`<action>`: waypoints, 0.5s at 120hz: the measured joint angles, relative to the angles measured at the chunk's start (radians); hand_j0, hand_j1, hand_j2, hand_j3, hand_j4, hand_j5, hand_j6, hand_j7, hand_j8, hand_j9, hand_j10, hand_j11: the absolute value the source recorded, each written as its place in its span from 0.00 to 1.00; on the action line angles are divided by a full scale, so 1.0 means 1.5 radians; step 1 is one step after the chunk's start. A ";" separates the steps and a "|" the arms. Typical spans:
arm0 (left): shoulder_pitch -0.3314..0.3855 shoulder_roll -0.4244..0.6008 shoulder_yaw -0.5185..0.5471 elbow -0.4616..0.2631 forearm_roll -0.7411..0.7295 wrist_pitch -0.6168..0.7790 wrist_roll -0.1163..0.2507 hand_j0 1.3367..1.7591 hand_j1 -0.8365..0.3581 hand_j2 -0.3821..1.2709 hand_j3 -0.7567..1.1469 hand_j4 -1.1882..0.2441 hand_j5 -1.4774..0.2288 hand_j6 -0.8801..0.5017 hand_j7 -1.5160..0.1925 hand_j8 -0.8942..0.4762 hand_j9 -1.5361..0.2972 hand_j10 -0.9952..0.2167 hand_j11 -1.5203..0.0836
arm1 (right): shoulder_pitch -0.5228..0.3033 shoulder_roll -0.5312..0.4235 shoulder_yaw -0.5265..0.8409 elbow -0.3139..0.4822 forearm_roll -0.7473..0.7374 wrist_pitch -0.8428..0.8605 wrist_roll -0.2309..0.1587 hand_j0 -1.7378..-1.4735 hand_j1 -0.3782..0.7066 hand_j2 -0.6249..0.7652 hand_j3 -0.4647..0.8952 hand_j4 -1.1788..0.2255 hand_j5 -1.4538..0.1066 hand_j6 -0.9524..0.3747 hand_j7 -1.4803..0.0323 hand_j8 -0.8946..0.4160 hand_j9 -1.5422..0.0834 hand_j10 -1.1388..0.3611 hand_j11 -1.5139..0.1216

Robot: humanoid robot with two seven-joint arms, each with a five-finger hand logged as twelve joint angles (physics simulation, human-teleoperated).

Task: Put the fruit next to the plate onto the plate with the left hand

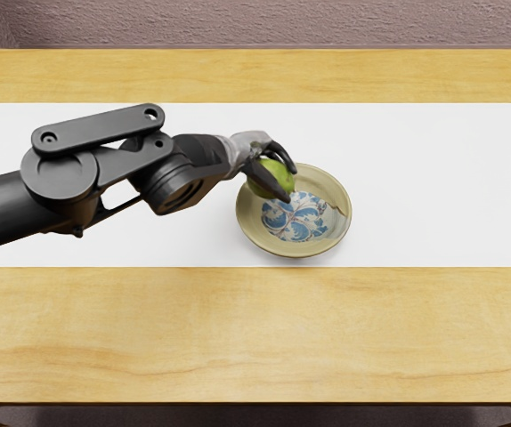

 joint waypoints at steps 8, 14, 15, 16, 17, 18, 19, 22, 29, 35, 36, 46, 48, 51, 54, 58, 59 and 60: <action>-0.001 -0.003 -0.001 0.001 0.001 0.001 0.000 0.74 0.60 0.30 0.40 0.47 0.43 0.47 0.47 0.50 0.46 0.58 0.50 | 0.000 0.000 0.000 0.000 0.000 0.000 0.000 0.30 0.04 0.45 0.34 0.83 0.92 0.71 0.97 0.67 0.94 0.75 0.91; -0.002 -0.028 -0.001 0.001 0.000 0.002 -0.001 0.75 0.68 0.28 0.40 0.54 0.52 0.50 0.56 0.53 0.54 0.71 0.60 | 0.000 0.000 0.000 0.000 0.000 0.000 0.000 0.30 0.04 0.45 0.34 0.83 0.92 0.71 0.97 0.67 0.94 0.75 0.91; -0.002 -0.030 -0.001 0.001 0.000 0.002 -0.001 0.75 0.69 0.28 0.40 0.56 0.54 0.51 0.57 0.54 0.55 0.71 0.61 | 0.000 0.000 0.000 0.000 0.000 0.000 0.000 0.30 0.04 0.45 0.34 0.83 0.92 0.71 0.97 0.67 0.94 0.75 0.91; -0.001 -0.031 -0.001 0.001 0.000 0.002 -0.001 0.75 0.70 0.28 0.40 0.57 0.55 0.51 0.58 0.54 0.56 0.72 0.62 | 0.000 0.000 0.000 0.000 0.000 0.000 0.000 0.30 0.04 0.45 0.34 0.83 0.92 0.71 0.97 0.67 0.94 0.75 0.91; -0.002 -0.033 -0.001 0.001 0.000 0.002 -0.001 0.75 0.71 0.28 0.40 0.58 0.56 0.52 0.59 0.55 0.57 0.72 0.64 | 0.000 0.000 0.000 0.000 0.000 0.000 0.000 0.30 0.04 0.45 0.34 0.83 0.92 0.71 0.97 0.67 0.94 0.75 0.91; -0.002 -0.034 -0.001 0.002 0.000 0.002 -0.001 0.75 0.72 0.28 0.40 0.59 0.57 0.52 0.60 0.55 0.58 0.72 0.65 | 0.000 0.000 0.000 0.000 0.000 0.000 0.000 0.30 0.04 0.45 0.34 0.83 0.92 0.71 0.97 0.67 0.94 0.75 0.91; -0.002 -0.035 -0.002 0.002 0.001 0.002 -0.001 0.75 0.73 0.27 0.40 0.60 0.58 0.53 0.62 0.55 0.59 0.73 0.66 | 0.000 0.000 0.000 0.000 0.000 0.000 0.000 0.30 0.04 0.45 0.34 0.83 0.92 0.71 0.97 0.67 0.94 0.75 0.91; 0.001 -0.036 -0.005 0.002 0.001 0.002 -0.001 0.75 0.76 0.27 0.40 0.62 0.62 0.54 0.65 0.56 0.62 0.74 0.69 | 0.000 0.000 0.000 0.000 0.000 0.000 0.000 0.30 0.04 0.45 0.34 0.83 0.92 0.71 0.97 0.67 0.94 0.75 0.91; 0.004 -0.036 -0.020 0.002 0.001 0.002 -0.001 0.75 0.82 0.26 0.40 0.67 0.68 0.56 0.70 0.58 0.67 0.76 0.75 | 0.000 0.000 0.000 0.000 0.000 0.000 0.000 0.30 0.04 0.45 0.34 0.83 0.92 0.71 0.97 0.67 0.94 0.75 0.91; 0.008 -0.035 -0.046 0.001 0.000 0.002 -0.001 0.75 0.85 0.25 0.40 0.70 0.72 0.58 0.74 0.60 0.71 0.77 0.79 | 0.000 0.000 0.000 0.000 0.000 0.000 0.000 0.30 0.04 0.45 0.34 0.83 0.92 0.71 0.97 0.67 0.94 0.75 0.91; 0.008 -0.035 -0.051 0.001 0.000 0.002 -0.001 0.76 0.86 0.25 0.40 0.71 0.72 0.58 0.75 0.60 0.71 0.77 0.80 | 0.000 0.000 0.000 0.000 0.000 0.000 0.000 0.30 0.04 0.45 0.34 0.83 0.92 0.71 0.97 0.67 0.94 0.75 0.91; 0.008 -0.035 -0.115 -0.004 -0.008 -0.010 -0.001 0.76 0.90 0.25 0.40 0.75 0.77 0.60 0.79 0.61 0.75 0.78 0.85 | 0.000 0.000 0.000 0.000 0.000 0.000 0.000 0.30 0.04 0.45 0.34 0.83 0.92 0.71 0.97 0.67 0.94 0.75 0.91; 0.009 -0.034 -0.128 -0.005 -0.011 -0.014 -0.001 0.76 0.91 0.25 0.40 0.75 0.77 0.60 0.80 0.62 0.76 0.79 0.85 | 0.000 0.000 0.000 0.000 0.000 0.000 0.000 0.30 0.04 0.45 0.34 0.83 0.92 0.71 0.97 0.67 0.94 0.75 0.91; 0.014 -0.029 -0.147 -0.007 -0.018 -0.022 -0.001 0.76 0.92 0.24 0.40 0.76 0.78 0.60 0.81 0.62 0.77 0.79 0.86 | 0.000 0.000 0.000 0.000 0.000 0.000 0.000 0.30 0.04 0.45 0.34 0.83 0.92 0.71 0.97 0.67 0.94 0.75 0.91; 0.035 -0.017 -0.168 -0.011 -0.029 -0.030 -0.001 0.76 0.92 0.24 0.40 0.77 0.79 0.60 0.82 0.62 0.77 0.79 0.87 | 0.000 0.000 0.000 0.000 0.000 0.000 0.000 0.30 0.04 0.45 0.34 0.83 0.92 0.71 0.97 0.67 0.94 0.75 0.91; 0.079 0.027 -0.204 -0.021 -0.049 -0.046 -0.001 0.76 0.93 0.24 0.40 0.78 0.80 0.61 0.83 0.63 0.78 0.80 0.88 | 0.000 0.000 0.000 0.000 0.000 0.000 0.000 0.30 0.04 0.45 0.34 0.83 0.92 0.71 0.97 0.67 0.94 0.75 0.91; 0.090 0.039 -0.214 -0.025 -0.055 -0.052 -0.001 0.76 0.94 0.24 0.40 0.78 0.81 0.61 0.83 0.63 0.78 0.80 0.89 | 0.000 0.000 0.000 0.000 0.000 0.000 0.000 0.30 0.04 0.45 0.34 0.83 0.92 0.71 0.97 0.67 0.94 0.75 0.91; 0.101 0.049 -0.225 -0.028 -0.062 -0.059 -0.001 0.76 0.94 0.24 0.40 0.78 0.81 0.61 0.83 0.63 0.79 0.80 0.89 | 0.000 0.000 0.000 0.000 0.000 0.000 0.000 0.30 0.04 0.45 0.34 0.83 0.92 0.71 0.97 0.67 0.94 0.75 0.91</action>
